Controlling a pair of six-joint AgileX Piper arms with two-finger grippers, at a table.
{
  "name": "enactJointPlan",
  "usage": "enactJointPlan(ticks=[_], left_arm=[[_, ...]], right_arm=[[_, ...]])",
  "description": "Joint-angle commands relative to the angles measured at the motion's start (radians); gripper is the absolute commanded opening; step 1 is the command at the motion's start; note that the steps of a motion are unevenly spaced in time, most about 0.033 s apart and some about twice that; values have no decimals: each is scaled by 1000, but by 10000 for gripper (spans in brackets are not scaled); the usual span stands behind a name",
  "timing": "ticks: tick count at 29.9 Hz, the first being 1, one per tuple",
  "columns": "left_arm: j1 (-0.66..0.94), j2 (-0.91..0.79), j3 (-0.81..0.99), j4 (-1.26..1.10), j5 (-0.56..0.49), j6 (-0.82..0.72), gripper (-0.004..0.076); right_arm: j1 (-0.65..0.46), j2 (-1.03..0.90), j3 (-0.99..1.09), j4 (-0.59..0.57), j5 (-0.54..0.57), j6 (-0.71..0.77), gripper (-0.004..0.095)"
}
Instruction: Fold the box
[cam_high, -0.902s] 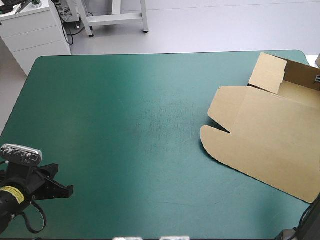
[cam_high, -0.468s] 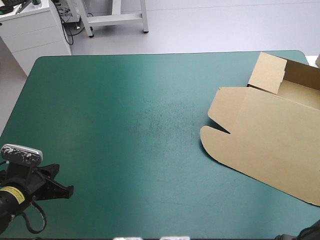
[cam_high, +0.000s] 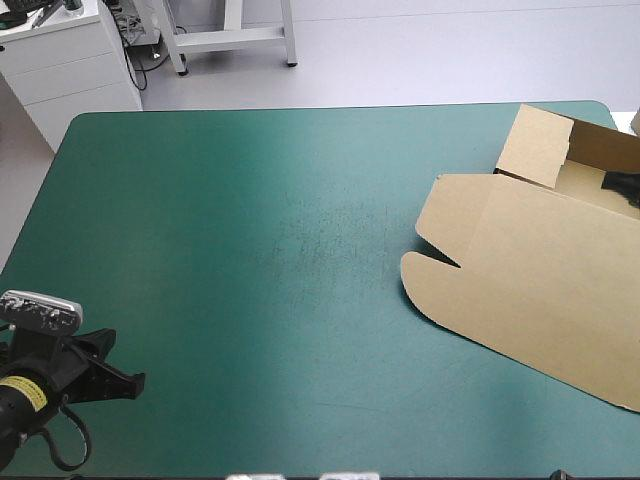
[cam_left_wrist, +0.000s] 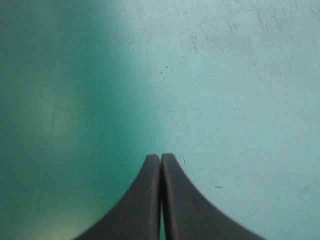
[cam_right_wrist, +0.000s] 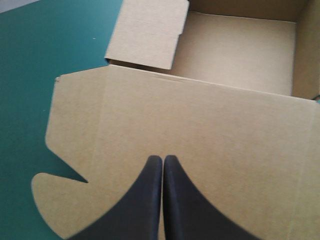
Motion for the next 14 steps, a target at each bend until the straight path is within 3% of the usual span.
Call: enactJointPlan(ticks=[1,11,14], left_arm=[[-2,-46,-2,14,-46,-15,-32],[-2,-290,101,7,-56,-6,-32],[-2,-355,134,7,-72,15,-32]], right_arm=[[6,-162,128,122,-137,-98,-8],[303,-542,499,142,-170,-267,-8],[335,-646,603,129,-173,-333,-8]])
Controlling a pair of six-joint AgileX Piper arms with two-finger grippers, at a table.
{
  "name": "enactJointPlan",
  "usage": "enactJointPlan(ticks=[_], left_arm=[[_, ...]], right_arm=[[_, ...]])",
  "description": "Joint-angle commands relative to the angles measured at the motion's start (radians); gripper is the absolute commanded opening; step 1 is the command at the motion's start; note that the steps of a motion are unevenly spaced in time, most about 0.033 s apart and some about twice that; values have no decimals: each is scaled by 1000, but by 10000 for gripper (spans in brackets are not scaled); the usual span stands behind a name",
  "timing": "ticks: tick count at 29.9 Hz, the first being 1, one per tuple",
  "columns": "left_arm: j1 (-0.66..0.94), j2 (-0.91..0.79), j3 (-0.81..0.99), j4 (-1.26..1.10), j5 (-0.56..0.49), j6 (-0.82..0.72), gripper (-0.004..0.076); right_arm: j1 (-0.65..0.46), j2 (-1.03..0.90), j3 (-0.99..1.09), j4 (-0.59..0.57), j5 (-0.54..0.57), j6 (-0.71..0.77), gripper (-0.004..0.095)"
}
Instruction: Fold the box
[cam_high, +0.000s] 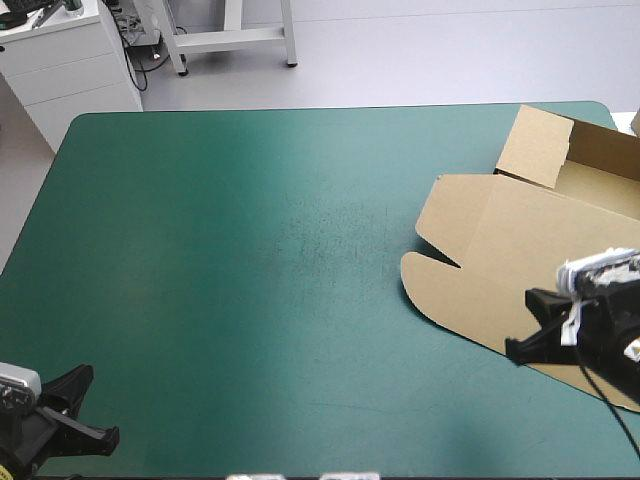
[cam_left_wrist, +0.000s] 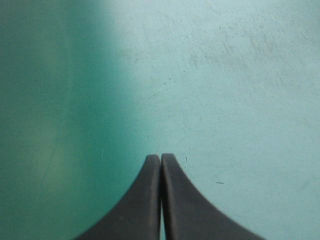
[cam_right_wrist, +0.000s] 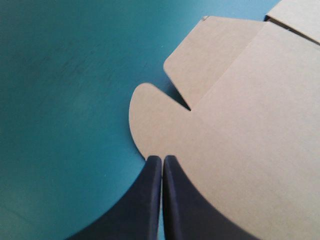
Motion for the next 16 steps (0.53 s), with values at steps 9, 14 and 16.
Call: enactJointPlan(ticks=[9,14,16], left_arm=[[-2,-193,97,2,-110,35,-32],[-2,-229,126,2,-109,35,-32],[-2,-229,139,0,-119,35,-32]], right_arm=[[29,-360,308,18,-198,-103,-8],[29,-443,366,18,-220,-90,-8],[29,-460,376,18,-222,-80,-8]])
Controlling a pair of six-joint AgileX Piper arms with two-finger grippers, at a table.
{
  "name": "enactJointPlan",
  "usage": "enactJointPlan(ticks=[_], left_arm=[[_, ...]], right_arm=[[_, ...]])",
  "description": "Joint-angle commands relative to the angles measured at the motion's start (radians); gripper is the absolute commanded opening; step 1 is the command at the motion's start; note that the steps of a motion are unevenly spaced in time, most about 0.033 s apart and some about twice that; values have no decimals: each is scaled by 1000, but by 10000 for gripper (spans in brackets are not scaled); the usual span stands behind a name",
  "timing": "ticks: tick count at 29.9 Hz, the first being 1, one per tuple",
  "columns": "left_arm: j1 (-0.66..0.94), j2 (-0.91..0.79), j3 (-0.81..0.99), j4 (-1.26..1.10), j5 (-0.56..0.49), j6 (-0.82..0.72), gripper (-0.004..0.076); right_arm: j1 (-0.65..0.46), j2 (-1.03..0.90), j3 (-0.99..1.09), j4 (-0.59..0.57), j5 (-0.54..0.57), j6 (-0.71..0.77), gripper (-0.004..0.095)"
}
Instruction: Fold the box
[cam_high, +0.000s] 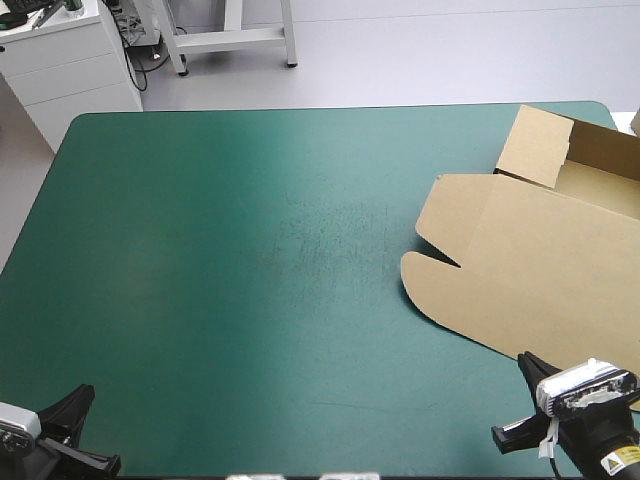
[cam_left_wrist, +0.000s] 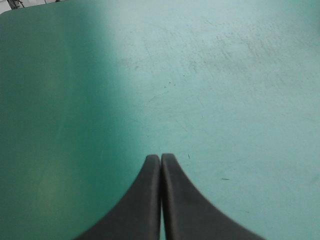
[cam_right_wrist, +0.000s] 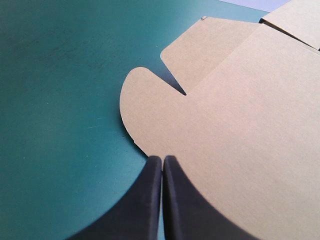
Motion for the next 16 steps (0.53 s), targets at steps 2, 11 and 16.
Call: enactJointPlan(ticks=[2,11,16], left_arm=[[-2,-12,8,0,-107,0,-32],[-2,-12,27,-3,-118,0,-32],[-2,-12,27,-3,-118,0,-32]], right_arm=[[3,-14,0,12,-85,33,-8],[74,-40,35,-96,-154,121,-8],[110,-62,41,-212,-142,221,-8]])
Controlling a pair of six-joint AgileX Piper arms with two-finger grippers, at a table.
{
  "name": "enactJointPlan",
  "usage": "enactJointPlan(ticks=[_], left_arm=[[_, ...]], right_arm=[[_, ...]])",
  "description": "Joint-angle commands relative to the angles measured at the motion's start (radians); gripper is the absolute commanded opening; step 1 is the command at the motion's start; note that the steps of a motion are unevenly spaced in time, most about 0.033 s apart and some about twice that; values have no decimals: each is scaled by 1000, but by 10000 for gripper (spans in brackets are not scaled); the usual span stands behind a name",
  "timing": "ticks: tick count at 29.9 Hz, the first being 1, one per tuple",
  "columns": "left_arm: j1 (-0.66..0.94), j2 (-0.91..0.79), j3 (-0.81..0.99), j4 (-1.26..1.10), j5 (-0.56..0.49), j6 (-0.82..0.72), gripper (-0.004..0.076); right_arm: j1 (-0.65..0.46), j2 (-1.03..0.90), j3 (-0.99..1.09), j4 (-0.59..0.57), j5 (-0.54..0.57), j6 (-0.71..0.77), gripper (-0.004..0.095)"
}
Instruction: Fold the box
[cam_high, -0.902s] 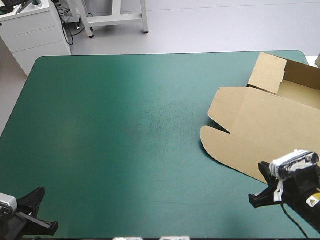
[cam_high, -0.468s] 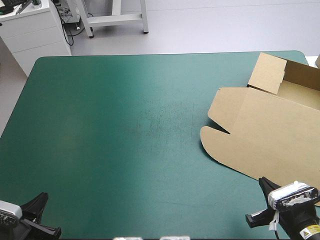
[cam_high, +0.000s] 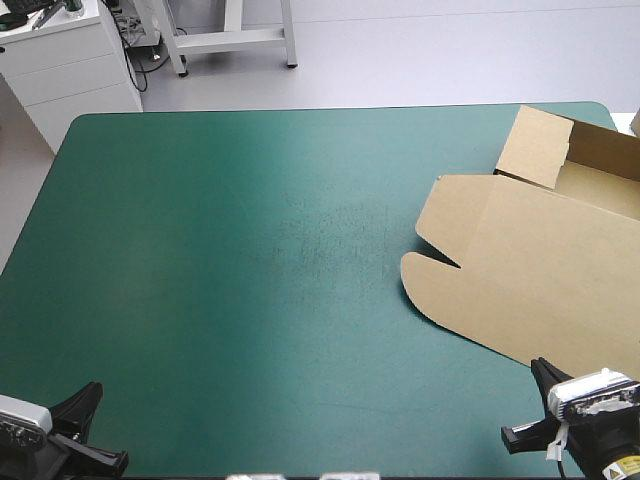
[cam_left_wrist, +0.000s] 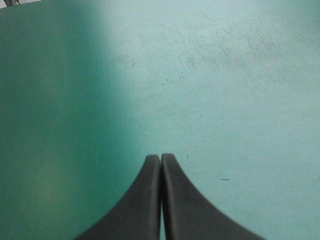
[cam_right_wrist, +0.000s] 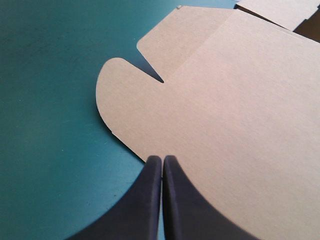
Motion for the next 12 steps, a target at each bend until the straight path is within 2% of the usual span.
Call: enactJointPlan(ticks=[1,12], left_arm=[[-2,-9,-19,1,-75,-2,-32],[-2,-9,-19,1,-72,-8,-32]], right_arm=[[13,-6,-16,-51,-70,39,-8],[20,-30,12,-48,-101,76,-8]])
